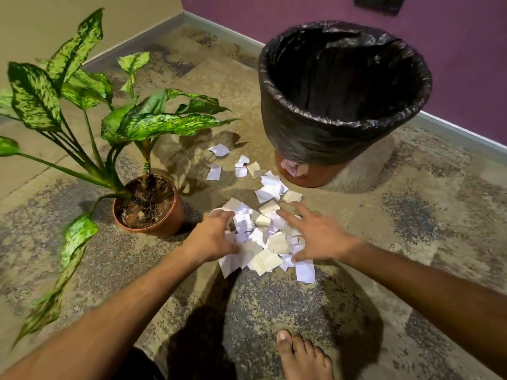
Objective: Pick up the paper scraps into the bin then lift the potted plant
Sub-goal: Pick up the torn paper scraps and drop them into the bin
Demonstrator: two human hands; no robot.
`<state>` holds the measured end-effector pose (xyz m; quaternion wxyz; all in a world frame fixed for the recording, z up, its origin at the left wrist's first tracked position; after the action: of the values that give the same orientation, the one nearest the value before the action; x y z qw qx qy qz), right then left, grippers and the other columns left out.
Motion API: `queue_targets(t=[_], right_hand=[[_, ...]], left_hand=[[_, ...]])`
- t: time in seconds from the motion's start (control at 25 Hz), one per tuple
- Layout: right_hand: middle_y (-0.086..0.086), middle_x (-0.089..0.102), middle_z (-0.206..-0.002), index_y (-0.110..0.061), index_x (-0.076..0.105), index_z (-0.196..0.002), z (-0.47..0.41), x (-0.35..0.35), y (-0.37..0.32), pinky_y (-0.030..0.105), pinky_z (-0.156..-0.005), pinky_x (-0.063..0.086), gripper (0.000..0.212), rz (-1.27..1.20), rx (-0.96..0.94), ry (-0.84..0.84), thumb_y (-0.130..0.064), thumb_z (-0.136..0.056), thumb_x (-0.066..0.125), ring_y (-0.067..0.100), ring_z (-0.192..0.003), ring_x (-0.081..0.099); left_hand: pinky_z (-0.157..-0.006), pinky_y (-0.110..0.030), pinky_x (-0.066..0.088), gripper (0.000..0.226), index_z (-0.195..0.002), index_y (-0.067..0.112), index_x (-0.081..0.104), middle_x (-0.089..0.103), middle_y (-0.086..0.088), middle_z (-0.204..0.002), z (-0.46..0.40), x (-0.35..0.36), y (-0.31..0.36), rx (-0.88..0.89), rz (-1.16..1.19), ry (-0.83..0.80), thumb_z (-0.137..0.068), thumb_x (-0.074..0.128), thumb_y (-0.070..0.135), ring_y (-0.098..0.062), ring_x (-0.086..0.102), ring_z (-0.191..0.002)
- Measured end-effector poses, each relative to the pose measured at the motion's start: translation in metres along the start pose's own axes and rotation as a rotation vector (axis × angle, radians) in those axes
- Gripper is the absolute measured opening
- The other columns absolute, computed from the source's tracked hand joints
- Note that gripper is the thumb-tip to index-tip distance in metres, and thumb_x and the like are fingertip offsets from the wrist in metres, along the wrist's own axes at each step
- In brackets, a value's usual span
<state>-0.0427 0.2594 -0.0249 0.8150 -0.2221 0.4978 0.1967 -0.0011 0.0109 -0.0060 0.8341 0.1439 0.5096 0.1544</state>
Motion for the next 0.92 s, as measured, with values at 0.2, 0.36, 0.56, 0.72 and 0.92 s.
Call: queue_targets(t=[0.2,0.36,0.56,0.72,0.92], right_hand=[[-0.010,-0.008,-0.158,-0.055,-0.011,-0.142,-0.015,0.024,0.009,0.040,-0.090,0.052,0.129,-0.053,-0.071,-0.130,-0.050,-0.056,0.084,0.034,-0.130,0.046],[-0.007,-0.006,-0.161,-0.057,-0.004,-0.143,-0.030,0.018,-0.009,0.039,-0.091,0.049,0.123,-0.070,-0.115,-0.129,-0.041,-0.061,0.086,0.029,-0.134,0.041],[-0.004,0.006,-0.160,-0.046,0.025,-0.145,-0.039,0.012,-0.045,0.039,-0.096,0.050,0.088,0.109,-0.203,-0.109,-0.026,-0.077,0.077,0.029,-0.134,0.039],[0.006,0.044,-0.138,-0.020,0.057,-0.123,-0.036,0.009,-0.056,0.039,-0.086,0.052,0.041,0.144,-0.260,-0.038,-0.009,-0.084,0.061,0.029,-0.113,0.056],[0.004,0.055,-0.123,-0.018,0.065,-0.114,-0.030,-0.001,-0.043,0.037,-0.082,0.053,0.031,0.077,-0.229,0.090,-0.007,-0.087,0.054,0.028,-0.100,0.062]], left_hand=[[-0.104,-0.036,0.042,0.117,-0.152,0.020,0.009,0.018,-0.014,-0.154,0.002,0.030,-0.020,-0.157,-0.066,-0.111,-0.065,0.084,0.042,-0.032,0.042,-0.131],[-0.108,-0.039,0.040,0.117,-0.153,0.020,0.010,0.013,-0.014,-0.157,0.000,0.038,-0.019,-0.154,0.001,-0.038,-0.066,0.084,0.044,-0.033,0.042,-0.133],[-0.104,-0.036,0.040,0.100,-0.150,0.022,0.022,0.028,-0.010,-0.153,-0.009,0.043,-0.007,-0.096,0.009,-0.028,-0.071,0.080,0.043,-0.028,0.039,-0.135],[-0.095,-0.033,0.046,0.066,-0.141,0.027,0.041,0.049,-0.008,-0.139,-0.012,0.051,0.004,-0.027,-0.052,0.002,-0.082,0.071,0.030,-0.025,0.054,-0.120],[-0.081,-0.023,0.046,0.028,-0.116,0.020,0.067,0.066,-0.008,-0.120,-0.017,0.054,0.006,-0.044,-0.027,0.040,-0.088,0.063,0.013,-0.023,0.064,-0.104]])
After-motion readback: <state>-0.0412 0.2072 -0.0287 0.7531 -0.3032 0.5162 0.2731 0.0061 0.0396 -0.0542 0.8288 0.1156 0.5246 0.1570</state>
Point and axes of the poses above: each hand's wrist, its own z-axis away from the middle knuckle, its own x-axis out of the palm, y = z × x, the point moved 2 cm from there along -z, towards the middle knuckle
